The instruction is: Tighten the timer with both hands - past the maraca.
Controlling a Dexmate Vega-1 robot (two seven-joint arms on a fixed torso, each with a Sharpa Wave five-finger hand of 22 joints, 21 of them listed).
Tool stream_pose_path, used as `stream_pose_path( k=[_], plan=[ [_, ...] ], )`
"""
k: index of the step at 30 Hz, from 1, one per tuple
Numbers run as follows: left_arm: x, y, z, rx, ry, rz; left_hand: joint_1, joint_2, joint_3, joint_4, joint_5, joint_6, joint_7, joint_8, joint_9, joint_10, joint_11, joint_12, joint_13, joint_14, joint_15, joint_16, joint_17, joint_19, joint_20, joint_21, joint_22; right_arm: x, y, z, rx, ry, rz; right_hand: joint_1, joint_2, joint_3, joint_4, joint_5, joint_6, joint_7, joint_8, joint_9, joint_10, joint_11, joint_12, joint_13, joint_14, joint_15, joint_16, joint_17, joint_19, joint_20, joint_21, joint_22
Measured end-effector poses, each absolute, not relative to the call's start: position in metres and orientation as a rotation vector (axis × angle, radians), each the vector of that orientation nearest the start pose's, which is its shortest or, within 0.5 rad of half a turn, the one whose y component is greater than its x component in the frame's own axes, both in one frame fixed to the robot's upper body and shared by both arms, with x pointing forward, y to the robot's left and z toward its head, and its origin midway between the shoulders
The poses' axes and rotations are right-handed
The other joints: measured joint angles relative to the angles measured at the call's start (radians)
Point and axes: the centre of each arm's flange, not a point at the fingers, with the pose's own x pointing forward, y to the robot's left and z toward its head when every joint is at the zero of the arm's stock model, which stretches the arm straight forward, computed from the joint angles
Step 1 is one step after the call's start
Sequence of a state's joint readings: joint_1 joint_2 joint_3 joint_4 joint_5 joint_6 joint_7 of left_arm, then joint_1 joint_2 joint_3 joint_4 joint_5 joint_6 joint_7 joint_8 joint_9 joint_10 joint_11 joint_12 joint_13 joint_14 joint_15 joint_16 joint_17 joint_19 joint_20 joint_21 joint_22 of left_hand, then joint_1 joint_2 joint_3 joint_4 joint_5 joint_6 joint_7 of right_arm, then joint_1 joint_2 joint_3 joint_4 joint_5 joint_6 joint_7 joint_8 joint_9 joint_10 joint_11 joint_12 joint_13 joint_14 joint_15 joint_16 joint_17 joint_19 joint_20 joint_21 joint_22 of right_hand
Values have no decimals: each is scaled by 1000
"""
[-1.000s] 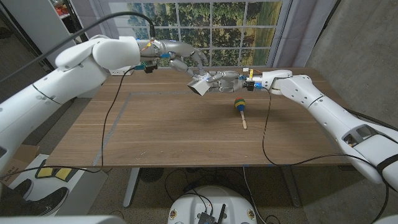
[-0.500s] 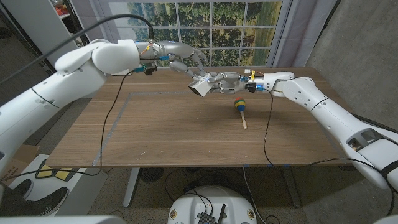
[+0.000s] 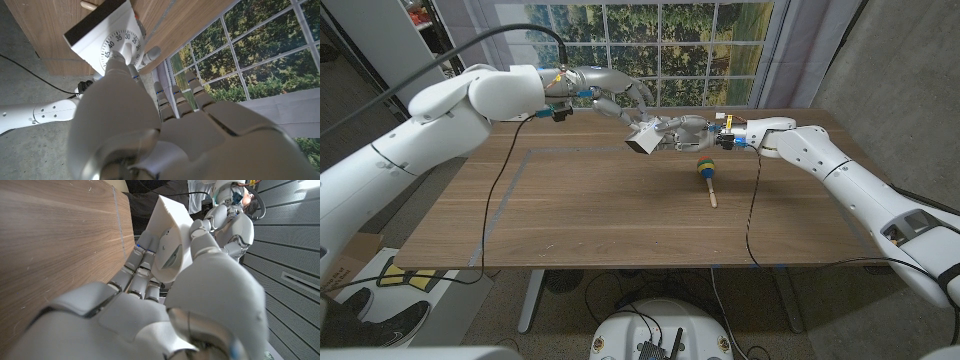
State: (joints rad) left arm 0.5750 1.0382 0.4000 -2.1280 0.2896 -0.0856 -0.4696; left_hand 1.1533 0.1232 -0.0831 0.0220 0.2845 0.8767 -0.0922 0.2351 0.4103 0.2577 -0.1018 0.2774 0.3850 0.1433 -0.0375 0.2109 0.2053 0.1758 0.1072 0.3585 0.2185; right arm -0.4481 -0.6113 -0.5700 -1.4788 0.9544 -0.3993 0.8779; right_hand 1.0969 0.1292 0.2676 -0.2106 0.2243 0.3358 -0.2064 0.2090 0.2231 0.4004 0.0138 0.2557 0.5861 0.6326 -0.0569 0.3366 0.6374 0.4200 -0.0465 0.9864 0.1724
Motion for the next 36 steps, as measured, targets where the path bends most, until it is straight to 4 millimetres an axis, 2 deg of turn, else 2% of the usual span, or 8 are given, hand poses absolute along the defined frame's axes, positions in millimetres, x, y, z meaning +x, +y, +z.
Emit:
stream_pose_path(
  k=[13, 28, 36],
  plan=[
    [451, 188, 189, 1602, -952, -315, -18, 7, -10, 10, -4, -9, 12, -11, -2, 15, -6, 0, 0, 18, -3, 8, 2, 7, -7, 2, 0, 584, -145, 92, -102, -236, 1331, 5, -4, 10, -10, 5, 8, 3, 0, 0, -3, -2, -4, 0, 0, 0, 0, 5, 0, 0, 0, 0],
    [452, 189, 194, 1511, -896, -304, -36, -3, -19, 19, -11, -14, 25, -11, -7, 17, -4, 4, 0, 21, 0, 8, -1, 7, -7, 2, 0, 587, -148, 88, -78, -232, 1341, 10, -10, 10, -10, 5, 8, 3, 0, 0, 0, 0, -6, 0, 0, 0, 0, 2, 0, 0, 0, 2],
    [453, 188, 194, 1514, -877, -354, -14, 7, -8, 2, -11, 5, 6, -11, -12, 8, 6, 0, -5, 12, -2, 0, -1, 3, -3, 2, 0, 587, -148, 87, -50, -227, 1358, 26, -12, 10, -10, 4, 8, 3, 0, 0, 0, 0, -6, 0, 0, 0, 0, 2, 0, 0, 0, 2]
  ],
)
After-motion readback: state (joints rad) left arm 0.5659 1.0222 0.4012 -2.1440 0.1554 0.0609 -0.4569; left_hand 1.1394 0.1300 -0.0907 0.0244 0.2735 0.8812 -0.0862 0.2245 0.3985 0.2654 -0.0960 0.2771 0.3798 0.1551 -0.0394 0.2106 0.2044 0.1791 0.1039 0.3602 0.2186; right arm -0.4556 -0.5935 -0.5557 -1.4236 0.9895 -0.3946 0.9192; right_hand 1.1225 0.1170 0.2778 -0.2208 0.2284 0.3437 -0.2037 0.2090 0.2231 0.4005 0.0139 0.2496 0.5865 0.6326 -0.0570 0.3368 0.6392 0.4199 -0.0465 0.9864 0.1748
